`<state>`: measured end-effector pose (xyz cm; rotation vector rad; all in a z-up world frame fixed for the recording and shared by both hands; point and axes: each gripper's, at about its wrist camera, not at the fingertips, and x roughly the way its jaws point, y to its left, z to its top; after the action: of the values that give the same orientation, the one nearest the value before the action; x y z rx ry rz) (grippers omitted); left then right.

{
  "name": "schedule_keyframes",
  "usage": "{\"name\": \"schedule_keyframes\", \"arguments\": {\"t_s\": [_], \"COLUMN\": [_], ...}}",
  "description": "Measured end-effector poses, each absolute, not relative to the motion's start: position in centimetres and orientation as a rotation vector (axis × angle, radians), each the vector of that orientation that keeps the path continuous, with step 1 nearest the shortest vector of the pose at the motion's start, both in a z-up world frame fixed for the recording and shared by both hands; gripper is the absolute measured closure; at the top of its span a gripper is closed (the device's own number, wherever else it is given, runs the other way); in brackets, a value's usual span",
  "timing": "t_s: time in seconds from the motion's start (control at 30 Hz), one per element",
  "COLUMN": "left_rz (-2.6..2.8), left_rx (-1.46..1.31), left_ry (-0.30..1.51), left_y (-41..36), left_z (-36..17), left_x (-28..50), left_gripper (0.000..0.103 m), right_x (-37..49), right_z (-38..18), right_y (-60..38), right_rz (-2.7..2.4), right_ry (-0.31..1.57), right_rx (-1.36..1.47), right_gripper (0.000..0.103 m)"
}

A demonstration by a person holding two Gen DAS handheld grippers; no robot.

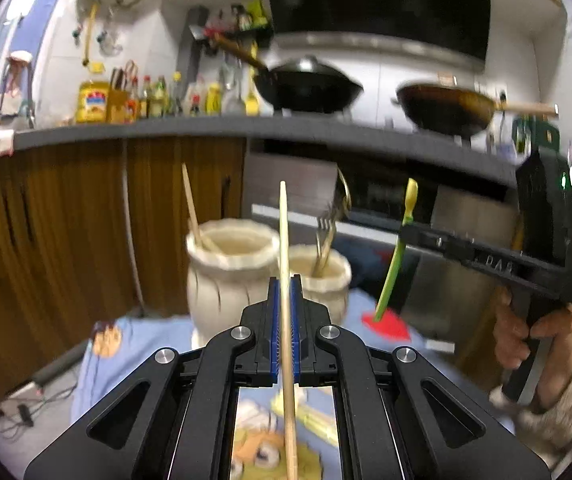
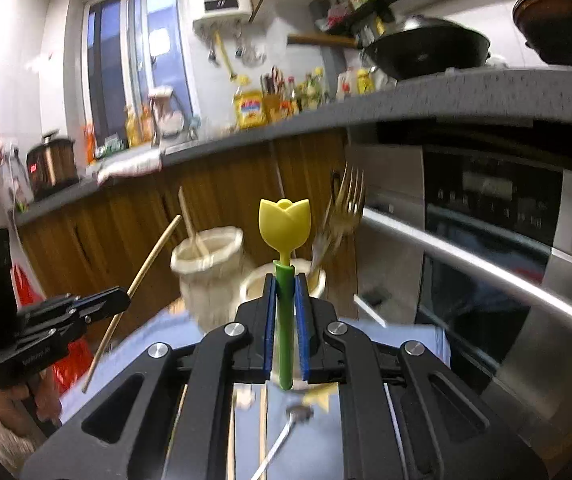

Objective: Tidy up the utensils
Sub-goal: 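Drop the chopstick in the tall cup with left tool while right drops green spoon in small cup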

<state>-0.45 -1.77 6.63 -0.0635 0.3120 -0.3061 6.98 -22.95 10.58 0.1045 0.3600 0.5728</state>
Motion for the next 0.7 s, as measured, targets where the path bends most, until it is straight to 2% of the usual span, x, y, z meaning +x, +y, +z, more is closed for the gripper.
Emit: {"name": "schedule_keyframes", "arguments": {"t_s": [0.37,0.7], "left_rz": [-0.256,-0.14], "left_rx": [-0.195,-0.131], "left_ry": [0.033,0.0], "left_y": [-0.8,-1.8], "left_z": [12.0,10.0], "left_x": [5.4,10.2], "left_gripper": [0.098,0.098], "right_x": [10.7,12.5], "right_z": [13.7,10.5], "right_y": [-21.7,-19.8], "right_rz": [0.581,0.606], "right_ry": [0.233,0.32], "right_rx": [0.156,0.085], "right_gripper": [0.094,0.094]}}
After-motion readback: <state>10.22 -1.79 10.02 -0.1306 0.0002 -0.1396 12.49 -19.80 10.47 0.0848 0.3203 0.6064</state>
